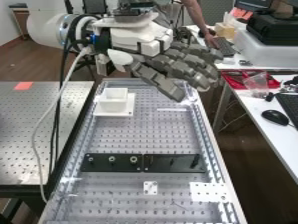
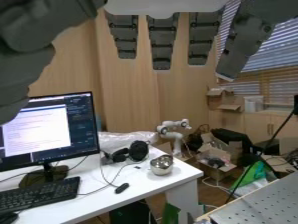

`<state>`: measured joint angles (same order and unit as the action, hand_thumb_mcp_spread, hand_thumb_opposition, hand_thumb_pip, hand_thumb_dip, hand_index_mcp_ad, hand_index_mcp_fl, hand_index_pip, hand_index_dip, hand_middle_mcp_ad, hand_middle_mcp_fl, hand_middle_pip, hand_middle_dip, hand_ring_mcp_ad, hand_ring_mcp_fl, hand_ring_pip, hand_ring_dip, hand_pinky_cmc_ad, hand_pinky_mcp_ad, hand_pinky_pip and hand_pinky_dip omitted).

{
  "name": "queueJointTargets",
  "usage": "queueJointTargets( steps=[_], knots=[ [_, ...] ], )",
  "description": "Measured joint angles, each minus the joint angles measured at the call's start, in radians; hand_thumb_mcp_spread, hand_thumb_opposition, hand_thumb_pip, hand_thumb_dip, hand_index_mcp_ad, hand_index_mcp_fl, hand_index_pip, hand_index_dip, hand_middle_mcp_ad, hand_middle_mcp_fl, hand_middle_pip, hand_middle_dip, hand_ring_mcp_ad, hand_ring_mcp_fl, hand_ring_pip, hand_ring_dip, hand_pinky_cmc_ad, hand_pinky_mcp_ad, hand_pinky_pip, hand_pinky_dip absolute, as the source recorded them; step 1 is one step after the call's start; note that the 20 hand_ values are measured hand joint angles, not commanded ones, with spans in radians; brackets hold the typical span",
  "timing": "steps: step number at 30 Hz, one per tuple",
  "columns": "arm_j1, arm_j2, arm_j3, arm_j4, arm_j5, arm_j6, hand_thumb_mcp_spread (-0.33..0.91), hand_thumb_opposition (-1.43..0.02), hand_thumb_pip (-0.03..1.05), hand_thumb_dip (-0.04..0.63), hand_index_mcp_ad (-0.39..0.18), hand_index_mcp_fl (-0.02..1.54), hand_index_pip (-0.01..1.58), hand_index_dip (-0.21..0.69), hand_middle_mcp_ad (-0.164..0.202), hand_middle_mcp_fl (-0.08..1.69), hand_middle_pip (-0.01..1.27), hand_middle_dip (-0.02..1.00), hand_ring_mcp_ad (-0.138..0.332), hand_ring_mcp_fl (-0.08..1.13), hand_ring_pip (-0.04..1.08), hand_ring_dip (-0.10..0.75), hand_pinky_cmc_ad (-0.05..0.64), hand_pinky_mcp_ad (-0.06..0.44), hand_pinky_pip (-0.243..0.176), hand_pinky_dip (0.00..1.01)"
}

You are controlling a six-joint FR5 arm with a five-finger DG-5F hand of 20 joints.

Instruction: Grab the chopstick and place it in the clear container

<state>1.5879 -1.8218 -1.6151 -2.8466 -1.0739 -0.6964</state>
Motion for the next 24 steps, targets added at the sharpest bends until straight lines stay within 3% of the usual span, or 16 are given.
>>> queueJointTargets(
  steps=[6, 13, 24],
  knots=[
    [-0.012, -0.032, 0.029, 0.001, -0.033, 0.046, -0.06, -0.58, 0.8, -0.024, -0.087, 0.02, 0.05, 0.096, 0.075, 0.04, 0.11, 0.39, 0.182, 0.01, 0.08, 0.272, 0.417, 0.281, -0.11, 0.41],
    [-0.014, -0.024, 0.007, 0.08, -0.034, 0.017, -0.06, -0.58, 0.8, -0.024, -0.087, 0.03, 0.07, 0.063, 0.077, 0.04, 0.11, 0.39, 0.182, 0.01, 0.08, 0.255, 0.417, 0.29, -0.106, 0.41],
    [0.006, -0.009, -0.012, 0.082, 0.006, 0.017, -0.08, -0.58, 0.86, -0.016, -0.087, 0.02, 0.07, 0.017, 0.077, 0.04, 0.11, 0.39, 0.182, 0.01, 0.08, 0.255, 0.417, 0.293, -0.105, 0.42]
  ],
)
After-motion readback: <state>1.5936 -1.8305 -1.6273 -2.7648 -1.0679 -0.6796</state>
